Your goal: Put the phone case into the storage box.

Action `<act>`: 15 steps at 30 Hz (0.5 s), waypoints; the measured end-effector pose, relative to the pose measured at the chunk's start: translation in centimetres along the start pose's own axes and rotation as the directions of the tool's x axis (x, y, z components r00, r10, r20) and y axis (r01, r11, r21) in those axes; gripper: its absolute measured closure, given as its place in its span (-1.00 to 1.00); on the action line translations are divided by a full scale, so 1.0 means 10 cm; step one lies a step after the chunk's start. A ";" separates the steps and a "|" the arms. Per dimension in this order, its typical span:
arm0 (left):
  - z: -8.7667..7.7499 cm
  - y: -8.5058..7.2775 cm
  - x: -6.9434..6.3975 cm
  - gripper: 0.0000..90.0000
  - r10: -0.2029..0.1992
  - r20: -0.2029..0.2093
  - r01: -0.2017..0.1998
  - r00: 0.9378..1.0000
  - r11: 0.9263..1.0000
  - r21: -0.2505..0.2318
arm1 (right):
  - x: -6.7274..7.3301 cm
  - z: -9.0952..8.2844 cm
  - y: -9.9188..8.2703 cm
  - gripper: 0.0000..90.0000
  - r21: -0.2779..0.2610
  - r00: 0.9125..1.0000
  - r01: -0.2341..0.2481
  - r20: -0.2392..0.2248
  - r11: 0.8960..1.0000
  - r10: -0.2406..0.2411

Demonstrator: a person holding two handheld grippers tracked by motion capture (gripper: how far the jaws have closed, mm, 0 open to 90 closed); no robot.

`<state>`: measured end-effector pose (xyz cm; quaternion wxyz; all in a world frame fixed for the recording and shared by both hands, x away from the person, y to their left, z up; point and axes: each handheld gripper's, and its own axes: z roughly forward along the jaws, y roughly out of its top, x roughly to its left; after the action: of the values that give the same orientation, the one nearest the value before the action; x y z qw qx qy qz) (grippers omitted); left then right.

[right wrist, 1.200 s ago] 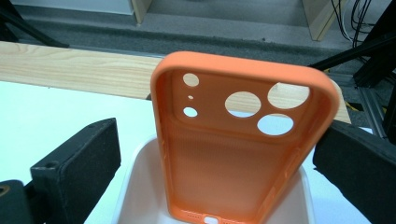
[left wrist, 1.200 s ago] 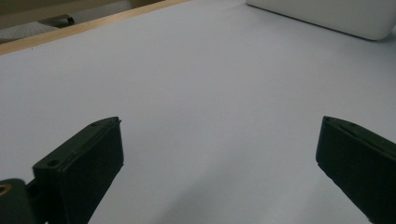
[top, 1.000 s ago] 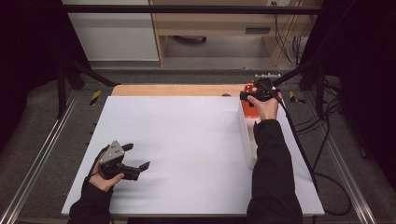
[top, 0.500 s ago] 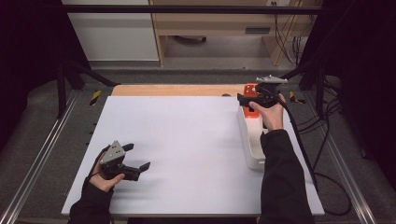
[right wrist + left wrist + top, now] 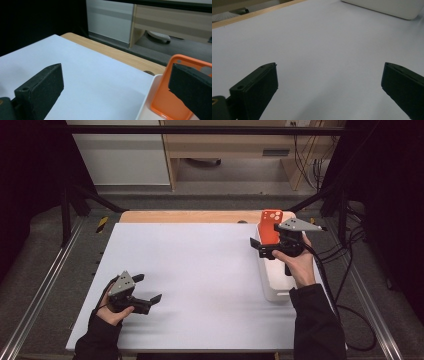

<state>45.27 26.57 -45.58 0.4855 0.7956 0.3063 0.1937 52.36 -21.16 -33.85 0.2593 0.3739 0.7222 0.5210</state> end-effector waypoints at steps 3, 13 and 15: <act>-0.01 0.00 0.00 -0.99 -0.003 0.001 0.003 1.000 1.000 -0.004 | 0.07 -0.10 -0.05 -0.99 -0.015 0.999 0.020 -0.045 1.000 -0.020; -0.01 0.01 -0.02 -0.99 0.001 0.007 -0.001 1.000 1.000 -0.005 | 0.21 -0.33 -0.40 -0.99 -0.033 0.985 0.053 -0.164 0.998 -0.057; -0.01 0.01 -0.02 -0.99 0.001 0.008 -0.001 1.000 1.000 -0.007 | 0.21 -0.37 -0.49 -0.99 -0.034 0.983 0.046 -0.176 0.998 -0.052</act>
<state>45.09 26.49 -45.39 0.4893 0.7949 0.3032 0.1919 47.03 -22.40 -37.27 0.2125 0.3044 0.7434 0.5564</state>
